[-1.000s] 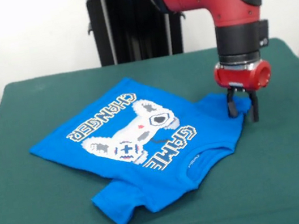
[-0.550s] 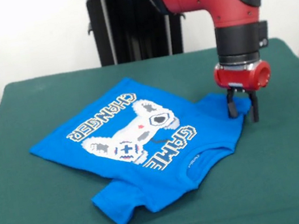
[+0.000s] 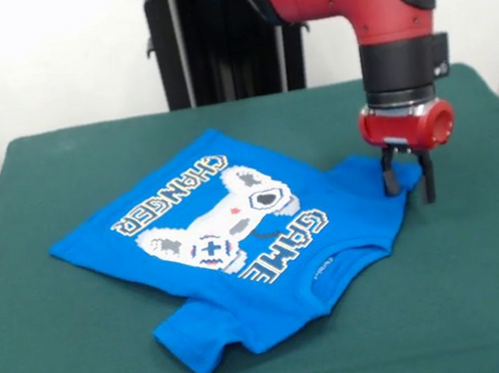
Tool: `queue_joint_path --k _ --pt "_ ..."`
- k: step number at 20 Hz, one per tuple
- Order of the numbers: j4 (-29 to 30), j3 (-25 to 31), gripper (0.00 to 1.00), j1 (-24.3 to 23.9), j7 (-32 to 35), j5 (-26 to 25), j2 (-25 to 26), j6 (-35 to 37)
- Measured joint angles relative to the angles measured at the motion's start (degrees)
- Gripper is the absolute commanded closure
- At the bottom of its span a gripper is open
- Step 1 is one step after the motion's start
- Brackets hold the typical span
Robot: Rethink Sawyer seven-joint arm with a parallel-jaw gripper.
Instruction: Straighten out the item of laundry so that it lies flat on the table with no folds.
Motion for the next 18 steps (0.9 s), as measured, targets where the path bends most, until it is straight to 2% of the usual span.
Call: queue_joint_path --k 4,11,18 --pt "0.85 0.18 0.00 -0.38 0.00 0.00 -1.93 0.14" --pt "2.82 0.51 0.00 -4.26 0.00 -0.02 -8.58 3.59" --pt "2.87 0.50 0.00 -6.79 0.00 -0.15 -10.30 4.29"
